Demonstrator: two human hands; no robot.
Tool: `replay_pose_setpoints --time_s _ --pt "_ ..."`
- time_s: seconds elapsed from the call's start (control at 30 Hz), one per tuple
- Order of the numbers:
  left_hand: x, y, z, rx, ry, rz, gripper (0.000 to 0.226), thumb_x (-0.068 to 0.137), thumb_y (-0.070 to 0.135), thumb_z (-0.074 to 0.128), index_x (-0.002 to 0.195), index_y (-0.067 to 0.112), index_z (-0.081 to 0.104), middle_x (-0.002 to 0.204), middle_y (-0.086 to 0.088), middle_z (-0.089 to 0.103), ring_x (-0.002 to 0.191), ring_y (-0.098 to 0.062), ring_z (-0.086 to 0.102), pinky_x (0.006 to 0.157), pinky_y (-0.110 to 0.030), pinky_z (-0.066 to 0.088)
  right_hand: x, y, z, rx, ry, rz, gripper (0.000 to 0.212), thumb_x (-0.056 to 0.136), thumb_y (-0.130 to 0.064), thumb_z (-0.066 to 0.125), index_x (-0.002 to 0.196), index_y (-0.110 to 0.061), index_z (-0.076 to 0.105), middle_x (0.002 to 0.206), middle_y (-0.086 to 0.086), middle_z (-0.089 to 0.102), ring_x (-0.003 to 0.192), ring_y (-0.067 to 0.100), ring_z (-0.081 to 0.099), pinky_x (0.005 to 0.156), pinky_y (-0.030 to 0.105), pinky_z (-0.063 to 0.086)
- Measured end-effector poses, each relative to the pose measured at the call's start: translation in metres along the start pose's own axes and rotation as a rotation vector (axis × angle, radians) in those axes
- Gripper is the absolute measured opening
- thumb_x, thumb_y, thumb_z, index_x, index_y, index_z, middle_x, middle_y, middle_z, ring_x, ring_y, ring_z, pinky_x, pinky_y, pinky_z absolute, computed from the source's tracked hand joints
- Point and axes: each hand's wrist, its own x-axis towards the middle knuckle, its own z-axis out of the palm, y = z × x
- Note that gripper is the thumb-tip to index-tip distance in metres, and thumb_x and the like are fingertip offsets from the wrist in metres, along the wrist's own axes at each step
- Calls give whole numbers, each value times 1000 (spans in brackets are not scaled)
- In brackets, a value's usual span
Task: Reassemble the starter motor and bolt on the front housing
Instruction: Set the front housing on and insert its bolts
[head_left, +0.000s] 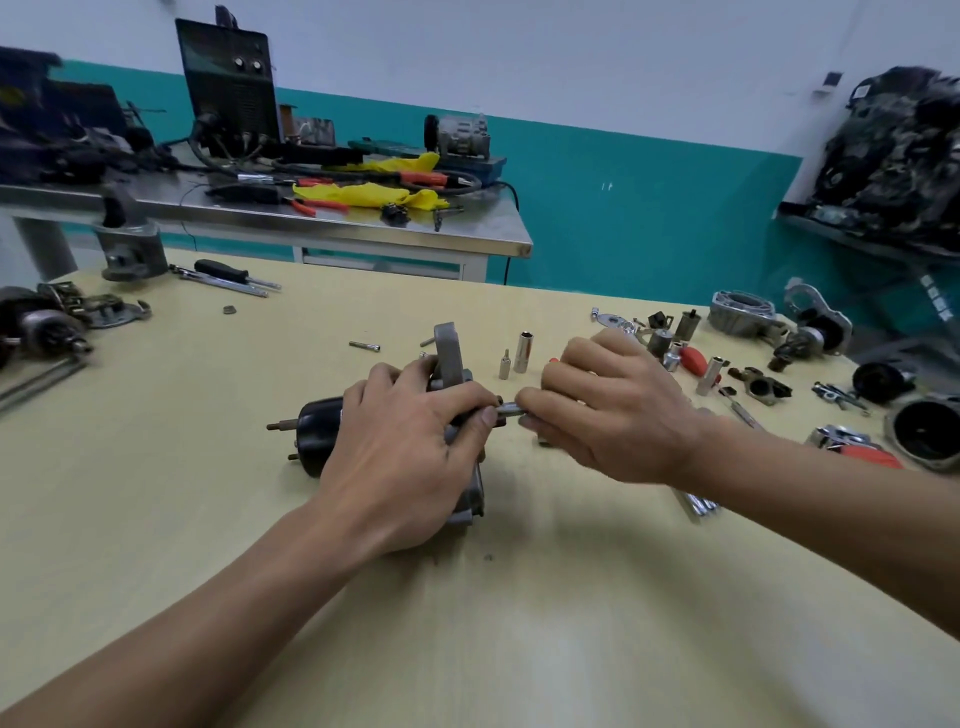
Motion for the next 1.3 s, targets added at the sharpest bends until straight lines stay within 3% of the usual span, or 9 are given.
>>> replay_pose_setpoints --time_s 0.23,0.4,0.53,0.67,0.8,0.93,1.03,1.17,1.3 --pt "0 -1 1 -30 -2 22 34 93 59 30 114 52 55 113 11 55 96 -17 36 84 -35 26 11 -1 2 376 -51 159 23 94 -18 62 79 -4 72 52 4 54 43 24 47 43 29 38" --pt "-1 0 0 -47 -8 27 36 94 59 30 121 54 54 107 12 53 95 -17 36 86 -37 31 25 -4 -8 970 -407 862 27 97 -31 60 80 -15 74 49 -8 51 42 7 39 42 21 34" --pt "-1 1 -1 -50 4 27 34 94 58 31 118 53 55 102 13 48 94 -17 36 88 -39 33 37 -2 -17 1567 -732 1519 30 101 -27 53 77 -11 61 49 -7 26 39 8 20 36 20 17" --pt "-1 1 -1 -57 5 9 34 94 58 32 110 51 60 105 11 53 95 -17 36 86 -39 33 39 -5 -21 1758 -777 1704 32 104 -26 45 78 -12 58 53 -8 21 39 6 16 35 17 14" --pt "0 1 0 -48 5 -1 34 93 59 30 108 50 58 106 11 54 94 -18 36 84 -40 33 31 -15 -22 1639 -566 1576 30 98 -38 55 83 -14 66 54 -3 31 41 9 28 34 21 25" --pt "0 0 1 -28 11 12 34 94 60 29 110 50 58 111 10 56 95 -18 37 83 -38 31 1 -22 -19 511 -335 478 35 88 -46 64 111 -20 66 79 -1 63 67 15 55 54 34 49" --pt "-1 -1 1 -19 17 18 30 98 57 30 111 50 56 113 9 57 95 -18 36 82 -37 29 -10 -10 -12 273 -234 62 33 93 -27 65 110 1 69 79 11 61 66 26 56 46 34 46" --pt "0 -2 1 -26 1 11 33 99 57 29 108 49 59 113 10 57 95 -18 35 85 -38 30 2 -4 -7 307 -168 79 31 101 -17 49 90 2 70 65 10 55 53 26 48 42 36 42" --pt "0 0 0 -68 -10 0 32 93 59 30 114 52 53 113 11 56 97 -17 35 84 -34 24 9 -10 -10 602 -266 430 29 100 -21 52 85 -5 70 53 -4 51 46 16 43 47 25 34"
